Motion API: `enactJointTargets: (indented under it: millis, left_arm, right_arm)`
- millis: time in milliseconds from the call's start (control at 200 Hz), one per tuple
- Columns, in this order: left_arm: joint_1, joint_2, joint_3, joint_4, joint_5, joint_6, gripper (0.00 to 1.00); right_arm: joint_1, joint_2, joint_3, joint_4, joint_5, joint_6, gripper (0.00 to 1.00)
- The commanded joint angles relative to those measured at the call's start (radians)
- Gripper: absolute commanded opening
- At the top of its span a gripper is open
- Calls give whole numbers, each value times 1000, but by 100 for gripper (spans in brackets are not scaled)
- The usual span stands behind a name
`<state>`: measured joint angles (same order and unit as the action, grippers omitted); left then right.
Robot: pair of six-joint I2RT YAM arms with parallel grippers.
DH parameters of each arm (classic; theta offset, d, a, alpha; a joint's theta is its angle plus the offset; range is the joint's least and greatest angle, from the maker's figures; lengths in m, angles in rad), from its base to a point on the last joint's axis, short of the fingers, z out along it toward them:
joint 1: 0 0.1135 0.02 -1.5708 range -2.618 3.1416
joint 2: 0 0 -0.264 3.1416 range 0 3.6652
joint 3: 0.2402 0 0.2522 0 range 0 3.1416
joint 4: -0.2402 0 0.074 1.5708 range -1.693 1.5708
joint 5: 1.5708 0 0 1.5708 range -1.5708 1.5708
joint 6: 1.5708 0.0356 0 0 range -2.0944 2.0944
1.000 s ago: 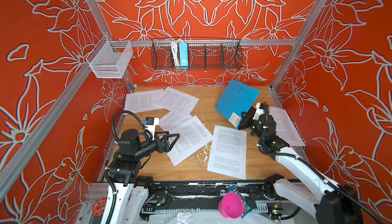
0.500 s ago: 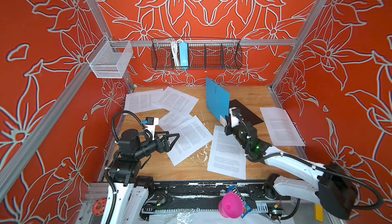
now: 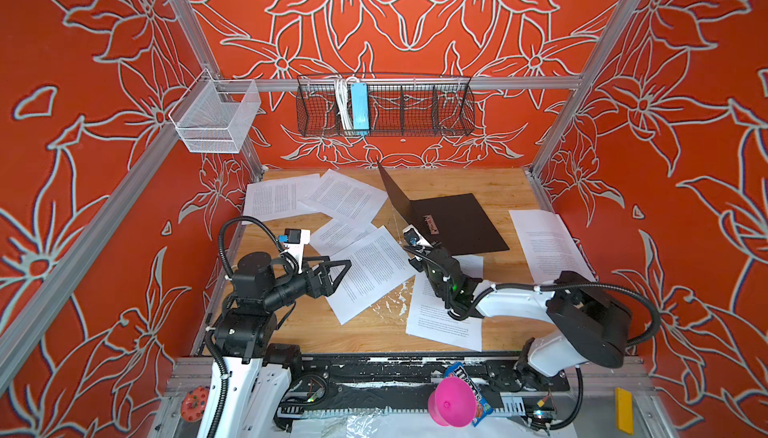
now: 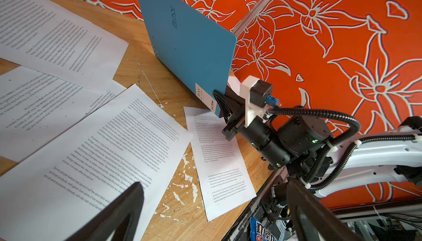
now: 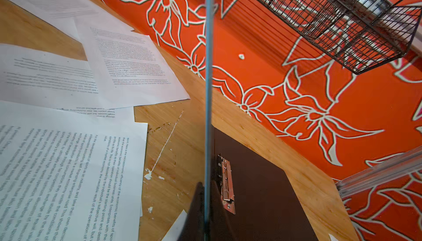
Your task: Put the files into the folder
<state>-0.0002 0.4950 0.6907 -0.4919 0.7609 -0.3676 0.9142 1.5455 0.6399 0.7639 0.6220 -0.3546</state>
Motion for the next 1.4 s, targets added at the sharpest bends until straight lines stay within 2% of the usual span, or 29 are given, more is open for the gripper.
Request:
enactJointTargets:
  millis: [0,95,200,415,525,595,740,841,946,1056,1061,1106,1216,1306,1391]
  left_arm:
    - [-1,-1,-7,10,2,-8,97]
    - [-2,-3,-7,12,3,-7,97]
    - [-2,-4,-9,13,3,-7,97]
    - [-3,-7,-8,12,0,-8,97]
    - [-3,-9,-8,9,-2,-9,97]
    - [-3,-8,-5,7,-4,-11,97]
    - [-3,34,6,-9,-8,-29,97]
    - [-3,144,12,5,-4,-79,97]
    - [-11,290,2,122,75,-191,97]
    - [-110,406,-30,284,-43,-287,97]
    - [-116,411,-30,291,-51,-289,97]
    - [-171,465,-30,343,-111,-297,97]
    - [-254,657,14,441,-192,-306,97]
    - [-277,818,75,496,-196,-320,97]
    - [-285,948,134,523,-183,-313,97]
  right_arm:
    - [4,6,65,-95,26,-12,19]
    - [3,-25,90,-222,-85,35,47]
    - [-4,-87,105,-328,-244,82,62]
    - [-91,-212,188,-552,-610,185,71]
    - [-141,-248,252,-646,-758,235,74]
    - [-201,-253,284,-681,-799,308,75]
    - [-362,-179,359,-810,-790,495,73]
    - [-433,-124,385,-858,-835,595,73]
    - [-481,-99,370,-846,-858,676,74]
    - [-555,-78,334,-815,-903,783,78]
    - [-562,-77,331,-813,-912,792,83]
    - [-593,-70,315,-795,-954,831,97]
    - [-648,-66,271,-764,-988,879,97]
    - [-686,-67,237,-752,-1000,907,97]
    - [-718,-65,204,-717,-1051,921,93]
